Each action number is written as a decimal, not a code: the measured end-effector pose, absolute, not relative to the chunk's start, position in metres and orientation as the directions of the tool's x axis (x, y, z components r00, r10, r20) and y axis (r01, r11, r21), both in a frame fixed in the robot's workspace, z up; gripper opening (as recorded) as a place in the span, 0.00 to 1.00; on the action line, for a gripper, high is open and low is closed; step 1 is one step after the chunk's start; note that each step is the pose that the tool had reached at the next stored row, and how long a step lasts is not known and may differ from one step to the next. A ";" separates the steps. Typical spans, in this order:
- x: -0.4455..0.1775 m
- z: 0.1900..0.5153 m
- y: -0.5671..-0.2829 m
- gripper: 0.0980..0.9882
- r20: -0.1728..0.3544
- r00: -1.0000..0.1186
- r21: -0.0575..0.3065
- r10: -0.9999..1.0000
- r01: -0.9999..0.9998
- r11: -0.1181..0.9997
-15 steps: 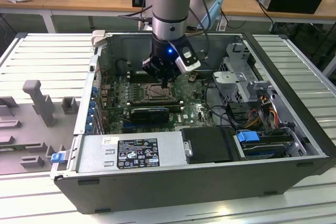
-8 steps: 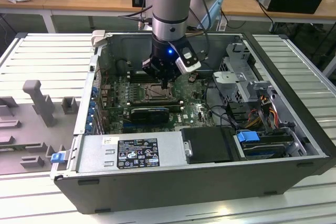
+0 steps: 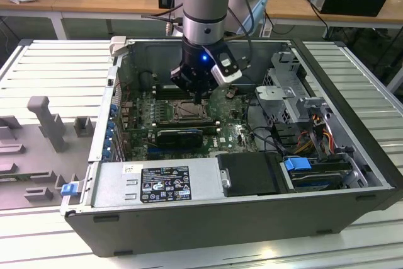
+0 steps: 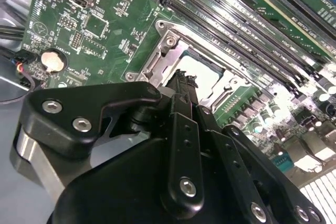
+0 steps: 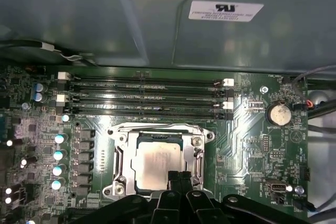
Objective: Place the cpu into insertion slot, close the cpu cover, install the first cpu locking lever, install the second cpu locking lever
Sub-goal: 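Install the second cpu locking lever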
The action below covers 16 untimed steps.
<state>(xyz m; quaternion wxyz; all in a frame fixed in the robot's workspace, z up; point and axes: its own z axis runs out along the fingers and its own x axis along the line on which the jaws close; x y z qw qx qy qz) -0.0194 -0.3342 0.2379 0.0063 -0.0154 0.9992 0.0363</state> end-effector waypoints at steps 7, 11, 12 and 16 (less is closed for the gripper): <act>-0.019 0.240 -0.347 0.01 -0.014 -0.999 0.072 -0.030 -0.031 0.997; -0.019 0.240 -0.352 0.01 -0.014 -0.999 0.072 -0.030 -0.031 0.997; -0.019 0.240 -0.354 0.01 -0.014 -0.999 0.072 -0.030 -0.031 0.997; -0.019 0.240 -0.363 0.01 -0.014 -0.999 0.072 -0.030 -0.031 0.997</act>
